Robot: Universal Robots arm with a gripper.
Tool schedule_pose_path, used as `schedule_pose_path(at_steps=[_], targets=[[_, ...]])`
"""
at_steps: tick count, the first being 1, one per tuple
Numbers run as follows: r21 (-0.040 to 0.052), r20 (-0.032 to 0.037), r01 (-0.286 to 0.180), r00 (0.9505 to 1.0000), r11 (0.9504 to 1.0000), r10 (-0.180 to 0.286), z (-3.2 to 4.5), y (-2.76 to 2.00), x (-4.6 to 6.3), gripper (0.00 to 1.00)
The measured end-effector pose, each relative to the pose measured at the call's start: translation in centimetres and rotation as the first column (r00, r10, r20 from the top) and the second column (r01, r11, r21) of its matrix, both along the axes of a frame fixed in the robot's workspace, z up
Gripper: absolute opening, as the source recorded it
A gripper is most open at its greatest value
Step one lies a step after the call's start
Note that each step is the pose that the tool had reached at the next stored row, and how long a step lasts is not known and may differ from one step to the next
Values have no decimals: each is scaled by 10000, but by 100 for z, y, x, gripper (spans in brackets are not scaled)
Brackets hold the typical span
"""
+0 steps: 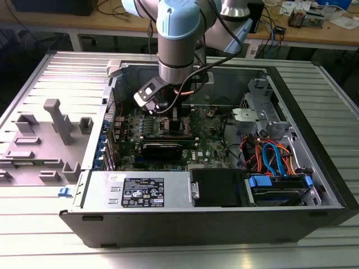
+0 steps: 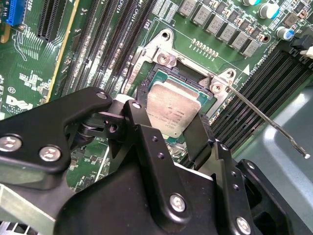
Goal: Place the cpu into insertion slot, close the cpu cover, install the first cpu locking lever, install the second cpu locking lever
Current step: 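Place the cpu into insertion slot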
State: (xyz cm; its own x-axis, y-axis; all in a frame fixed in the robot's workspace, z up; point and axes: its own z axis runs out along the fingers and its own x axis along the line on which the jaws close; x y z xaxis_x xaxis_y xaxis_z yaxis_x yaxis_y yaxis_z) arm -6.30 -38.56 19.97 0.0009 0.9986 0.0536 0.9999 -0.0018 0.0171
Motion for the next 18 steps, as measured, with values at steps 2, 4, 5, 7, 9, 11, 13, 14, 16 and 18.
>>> schedule_pose_path(at_steps=[2, 4, 5, 7, 9, 11, 13, 14, 16, 18], targets=[[0, 0, 0, 10000, 10000, 0, 0, 0, 0, 54], [0, 0, 0, 10000, 10000, 0, 0, 0, 1, 54], [0, 0, 0, 10000, 10000, 0, 0, 0, 1, 54], [0, 0, 0, 10000, 10000, 0, 0, 0, 1, 54], [0, 0, 0, 10000, 10000, 0, 0, 0, 1, 54], [2, 4, 0, 10000, 10000, 0, -1, 0, 1, 54], [3, 3, 1, 10000, 10000, -1, -1, 1, 1, 62], [2, 1, 1, 10000, 10000, -1, -1, 0, 1, 62], [0, 1, 1, 10000, 10000, -1, 0, 0, 1, 62], [0, 0, 22, 10000, 10000, -22, 0, 0, 3, 62]])
